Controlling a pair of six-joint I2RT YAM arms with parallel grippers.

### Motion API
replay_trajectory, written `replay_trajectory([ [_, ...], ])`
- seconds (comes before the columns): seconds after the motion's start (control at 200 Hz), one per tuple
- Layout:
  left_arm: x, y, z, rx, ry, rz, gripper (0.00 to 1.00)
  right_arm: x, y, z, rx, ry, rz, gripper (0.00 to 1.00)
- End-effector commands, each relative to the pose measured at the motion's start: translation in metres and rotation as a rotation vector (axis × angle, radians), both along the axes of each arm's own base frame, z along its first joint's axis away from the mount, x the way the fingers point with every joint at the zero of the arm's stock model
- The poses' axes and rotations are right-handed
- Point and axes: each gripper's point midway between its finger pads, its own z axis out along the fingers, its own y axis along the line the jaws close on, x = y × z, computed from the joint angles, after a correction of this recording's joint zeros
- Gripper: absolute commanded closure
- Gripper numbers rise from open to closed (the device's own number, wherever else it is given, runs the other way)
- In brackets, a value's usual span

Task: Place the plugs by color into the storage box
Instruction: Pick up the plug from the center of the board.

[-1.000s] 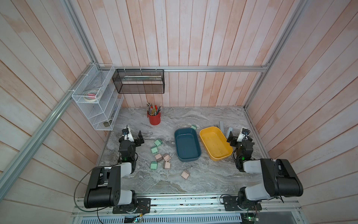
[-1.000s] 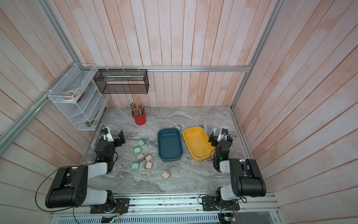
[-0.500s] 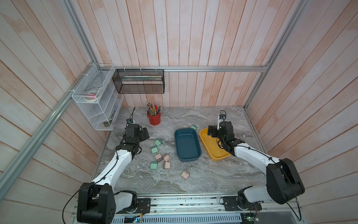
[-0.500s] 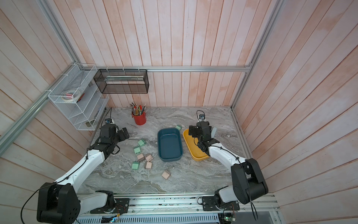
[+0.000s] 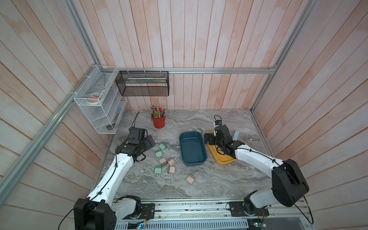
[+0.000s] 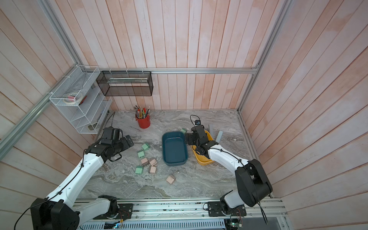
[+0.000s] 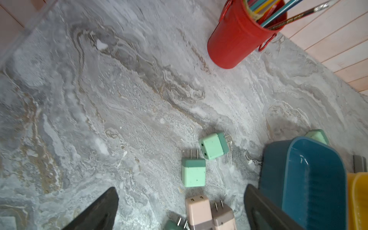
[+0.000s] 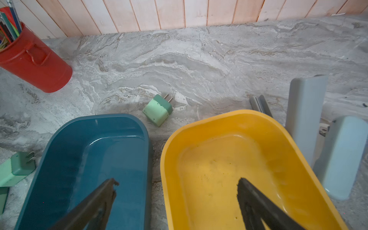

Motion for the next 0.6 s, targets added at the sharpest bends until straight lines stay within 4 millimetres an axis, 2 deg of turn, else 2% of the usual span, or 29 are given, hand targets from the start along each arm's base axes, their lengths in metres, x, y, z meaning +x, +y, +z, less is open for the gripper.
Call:
replay_trajectory([
  [0.0,0.008,-0.020,-0.013,-0.123,0.042,0.001,0.00,-0.003,0.006,-0.007,0.021,0.050,0.005,0.02],
  [0.305,0.053,-0.063,-0.041,-0.105,0.105,-0.261,0.00,-0.013,0.009,-0.020,0.039,0.102,0.015,0.02],
  [0.595,0.072,-0.079,-0.060,0.039,0.116,-0.543,0.00,-0.024,0.008,-0.033,0.047,0.145,0.026,0.02],
])
